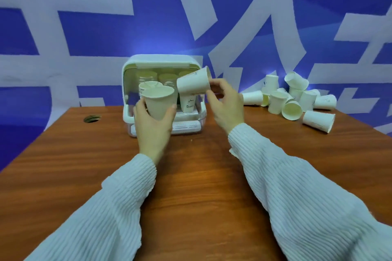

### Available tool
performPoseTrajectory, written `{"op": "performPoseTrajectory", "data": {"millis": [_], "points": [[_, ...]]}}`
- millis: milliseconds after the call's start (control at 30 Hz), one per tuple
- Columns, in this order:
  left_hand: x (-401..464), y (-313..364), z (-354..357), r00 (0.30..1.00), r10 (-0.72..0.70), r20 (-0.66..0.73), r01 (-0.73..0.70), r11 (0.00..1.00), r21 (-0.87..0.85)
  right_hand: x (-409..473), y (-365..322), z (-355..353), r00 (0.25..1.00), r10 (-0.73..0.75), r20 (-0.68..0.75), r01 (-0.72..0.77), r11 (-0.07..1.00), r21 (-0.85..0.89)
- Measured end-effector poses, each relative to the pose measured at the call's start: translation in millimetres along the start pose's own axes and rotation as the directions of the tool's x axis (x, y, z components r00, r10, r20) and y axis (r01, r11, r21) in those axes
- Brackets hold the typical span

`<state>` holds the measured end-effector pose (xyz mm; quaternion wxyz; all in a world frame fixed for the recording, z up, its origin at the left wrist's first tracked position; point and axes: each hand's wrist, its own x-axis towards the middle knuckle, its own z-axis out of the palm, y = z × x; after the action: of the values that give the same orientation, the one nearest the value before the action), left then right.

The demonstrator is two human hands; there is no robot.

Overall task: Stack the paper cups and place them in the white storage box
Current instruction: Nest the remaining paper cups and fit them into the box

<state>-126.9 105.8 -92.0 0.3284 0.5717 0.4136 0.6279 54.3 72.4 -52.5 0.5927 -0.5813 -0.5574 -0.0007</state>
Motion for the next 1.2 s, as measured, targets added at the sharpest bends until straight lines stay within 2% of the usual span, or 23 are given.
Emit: {"op": "performPoseTrajectory", "data": {"millis": [167, 267, 467, 600, 700, 800, 867, 933, 1067, 1200], "points": [[32, -9, -33, 0.989, -0.047, -0.138, 0.041, 0.998, -0.046, 28, -39, 59, 0.972, -0.207, 0.111, 0.226, 0.956, -0.188], [40, -16, -42, 0.989, -0.047, -0.142, 0.042, 0.998, -0.036, 40, -45, 80, 0.921, -0.307, 0.241, 0.375, 0.865, -0.334], [53, -29, -55, 0.986, -0.036, -0.160, 0.033, 0.999, -0.022, 60, -44, 99, 0.815, -0.363, 0.452, 0.559, 0.700, -0.445], [63, -30, -59, 0.991, -0.022, -0.131, 0.021, 1.000, -0.006, 67, -44, 110, 0.755, -0.239, 0.611, 0.593, 0.647, -0.479], [72, -25, -62, 0.994, -0.002, -0.108, 0.003, 1.000, 0.008, 64, -42, 122, 0.724, -0.158, 0.671, 0.571, 0.683, -0.456], [85, -17, -63, 0.995, 0.028, -0.098, -0.025, 0.999, 0.026, 64, -40, 128, 0.683, -0.152, 0.714, 0.583, 0.702, -0.409], [95, -13, -62, 0.997, 0.046, -0.066, -0.043, 0.998, 0.051, 64, -37, 128, 0.673, -0.144, 0.725, 0.601, 0.679, -0.422], [105, -7, -60, 0.997, 0.074, -0.021, -0.072, 0.992, 0.108, 62, -29, 127, 0.684, -0.168, 0.710, 0.619, 0.648, -0.444], [120, 0, -52, 0.988, 0.152, 0.033, -0.156, 0.976, 0.150, 52, -17, 125, 0.732, -0.130, 0.669, 0.457, 0.822, -0.340], [127, 3, -41, 0.976, 0.217, -0.002, -0.215, 0.969, 0.119, 47, -19, 127, 0.774, -0.164, 0.612, 0.437, 0.837, -0.328]]}}
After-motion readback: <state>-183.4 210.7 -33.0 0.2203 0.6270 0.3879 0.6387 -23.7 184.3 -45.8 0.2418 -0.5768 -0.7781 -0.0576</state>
